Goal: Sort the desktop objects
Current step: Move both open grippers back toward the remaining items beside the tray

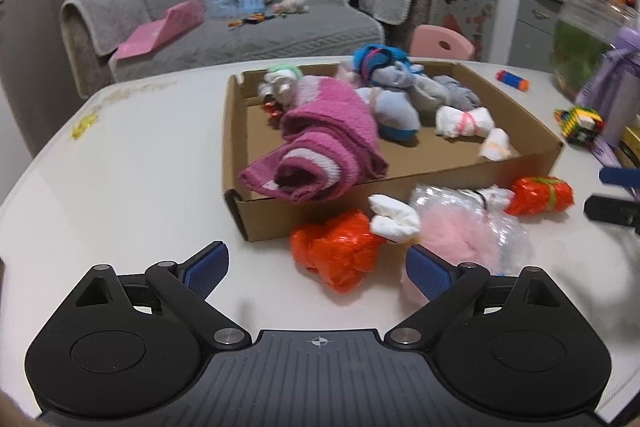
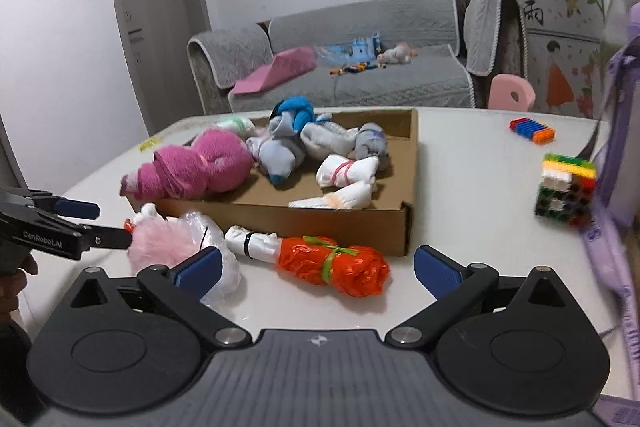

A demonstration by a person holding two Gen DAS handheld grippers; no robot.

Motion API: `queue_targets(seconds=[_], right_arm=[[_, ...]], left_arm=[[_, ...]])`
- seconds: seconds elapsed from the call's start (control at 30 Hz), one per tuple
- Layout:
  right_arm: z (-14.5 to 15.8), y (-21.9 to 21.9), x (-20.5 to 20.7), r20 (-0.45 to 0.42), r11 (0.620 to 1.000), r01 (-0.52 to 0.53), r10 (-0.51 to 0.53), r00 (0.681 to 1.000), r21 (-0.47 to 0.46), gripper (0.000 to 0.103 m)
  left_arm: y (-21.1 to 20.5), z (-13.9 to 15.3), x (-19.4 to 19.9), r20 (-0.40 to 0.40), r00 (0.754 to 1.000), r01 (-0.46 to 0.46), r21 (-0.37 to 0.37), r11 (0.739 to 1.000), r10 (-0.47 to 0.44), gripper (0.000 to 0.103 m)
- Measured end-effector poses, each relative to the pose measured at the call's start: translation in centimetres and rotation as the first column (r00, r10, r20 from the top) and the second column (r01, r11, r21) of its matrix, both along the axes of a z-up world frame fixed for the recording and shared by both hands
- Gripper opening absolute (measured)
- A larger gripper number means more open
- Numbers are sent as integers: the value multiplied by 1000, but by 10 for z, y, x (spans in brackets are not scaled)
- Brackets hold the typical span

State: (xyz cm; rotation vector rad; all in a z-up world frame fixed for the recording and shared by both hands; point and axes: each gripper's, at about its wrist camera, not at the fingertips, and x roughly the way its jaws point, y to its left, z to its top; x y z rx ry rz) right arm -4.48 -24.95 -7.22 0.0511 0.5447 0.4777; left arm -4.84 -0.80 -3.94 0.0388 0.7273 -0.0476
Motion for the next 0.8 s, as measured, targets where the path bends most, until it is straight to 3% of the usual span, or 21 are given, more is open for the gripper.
queue_targets(seconds=[0.3, 0.8], right_arm=[[-16, 16, 9, 6, 997, 27, -27, 1000, -76, 102], [-22, 20, 23, -95, 994, 59, -67, 993, -87, 102]], left_arm=[[1, -8, 8, -1, 999, -43, -31, 999, 43, 97], [-9, -24, 22, -8, 996, -94, -60, 994, 94, 98]])
